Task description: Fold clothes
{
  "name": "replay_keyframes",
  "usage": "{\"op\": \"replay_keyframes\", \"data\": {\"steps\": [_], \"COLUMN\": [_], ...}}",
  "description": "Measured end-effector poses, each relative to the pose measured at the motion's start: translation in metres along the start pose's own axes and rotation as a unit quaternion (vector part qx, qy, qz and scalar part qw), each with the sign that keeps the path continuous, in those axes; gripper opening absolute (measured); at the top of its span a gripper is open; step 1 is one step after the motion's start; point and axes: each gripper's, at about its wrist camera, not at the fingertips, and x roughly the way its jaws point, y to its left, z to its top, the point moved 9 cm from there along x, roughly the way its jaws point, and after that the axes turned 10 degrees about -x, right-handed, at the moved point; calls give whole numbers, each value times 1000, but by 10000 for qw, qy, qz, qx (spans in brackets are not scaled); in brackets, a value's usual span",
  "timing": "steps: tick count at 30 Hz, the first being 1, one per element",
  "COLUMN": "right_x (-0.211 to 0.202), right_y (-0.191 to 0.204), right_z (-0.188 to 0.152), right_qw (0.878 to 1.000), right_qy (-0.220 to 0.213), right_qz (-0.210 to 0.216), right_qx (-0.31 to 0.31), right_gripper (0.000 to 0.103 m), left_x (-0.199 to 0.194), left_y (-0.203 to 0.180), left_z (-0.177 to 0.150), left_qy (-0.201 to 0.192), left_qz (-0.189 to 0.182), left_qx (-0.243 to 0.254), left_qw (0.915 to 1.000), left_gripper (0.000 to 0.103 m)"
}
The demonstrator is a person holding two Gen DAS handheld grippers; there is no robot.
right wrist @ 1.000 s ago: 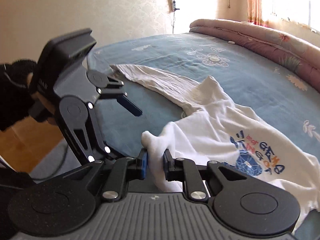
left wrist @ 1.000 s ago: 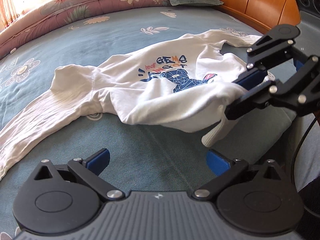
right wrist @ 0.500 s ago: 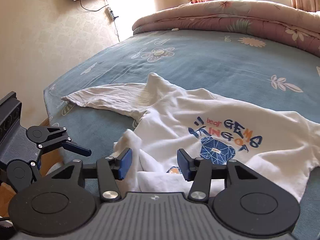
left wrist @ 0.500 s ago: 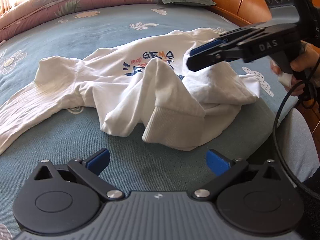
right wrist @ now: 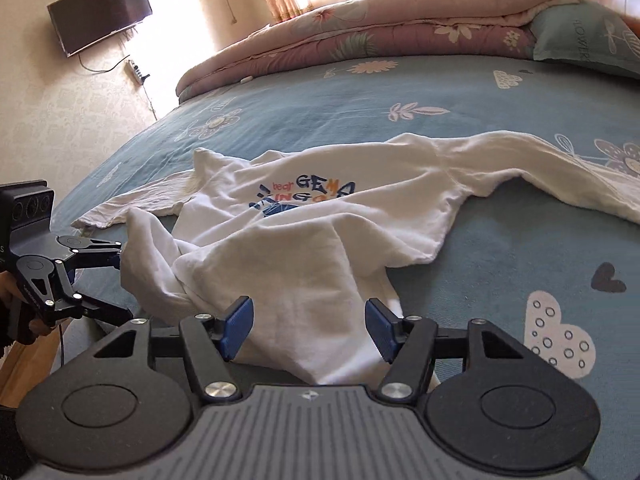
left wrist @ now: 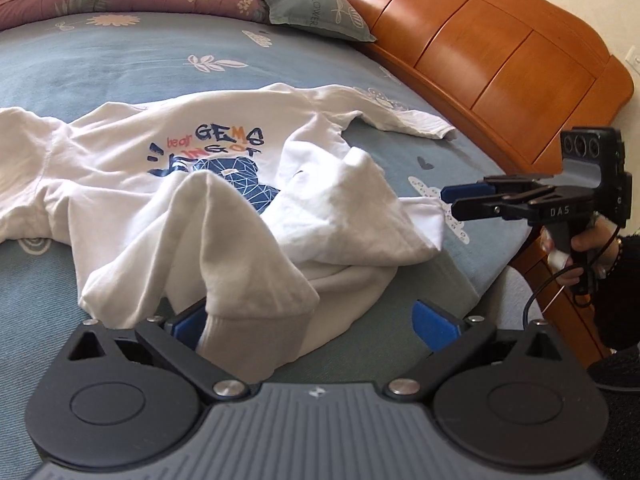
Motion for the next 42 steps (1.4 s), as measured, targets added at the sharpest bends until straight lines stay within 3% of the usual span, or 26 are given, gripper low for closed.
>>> {"op": "replay_keyframes", "data": {"steps": [3, 7, 10, 14, 17, 21, 23, 27, 32, 34, 37, 40, 42], "right_x": [-7, -11, -12, -10, -13, -10, -3, 18, 27, 34, 47, 37, 22], "right_y": [-18, -24, -22, -28, -37, -38, -38, -38, -3, 2, -2, 2, 8], "right_z": [-11, -18, -22, -27, -31, -35, -35, -34, -33, -34, -41, -36, -29], "right_qw": [9995, 9989, 9988, 9977, 9963, 9989, 9997, 9987, 9871, 9835, 9806, 9832, 9856], "right_qy": [-69, -157, -224, -312, -398, -339, -226, 39, 352, 470, 700, 653, 517], "right_qz": [-60, -48, 14, 74, 139, 85, 72, 290, 984, 901, 704, 720, 880], "right_qx": [303, 440, 441, 594, 748, 302, -65, -413, -1217, -1499, -1688, -1547, -1349], "right_gripper": [68, 68, 70, 70, 70, 71, 71, 71, 71, 71, 60, 29, 26], "left_x": [9, 2, -2, 5, 14, 17, 17, 9, 4, 6, 6, -4, -15], "left_y": [3, 1, 9, 30, 39, 42, 42, 40, 44, 48, 50, 44, 40], "left_z": [8, 13, 1, -16, -21, -18, -18, -23, -25, -24, -22, -20, -18], "left_qy": [-1, -186, -281, -249, -281, -451, -401, -325, -430, -462, -484, -534, -568], "left_qz": [-136, -489, -301, 39, 134, 27, 177, 351, 359, 345, 374, 386, 362], "left_qx": [-643, -1535, -1729, -1994, -2012, -1962, -1888, -1732, -1722, -1813, -1836, -1690, -1604], "left_qw": [9978, 9868, 9841, 9796, 9791, 9795, 9810, 9837, 9835, 9817, 9811, 9834, 9847], "left_gripper": [99, 81, 78, 64, 63, 62, 50, 44, 39, 35, 22, 14, 12]}}
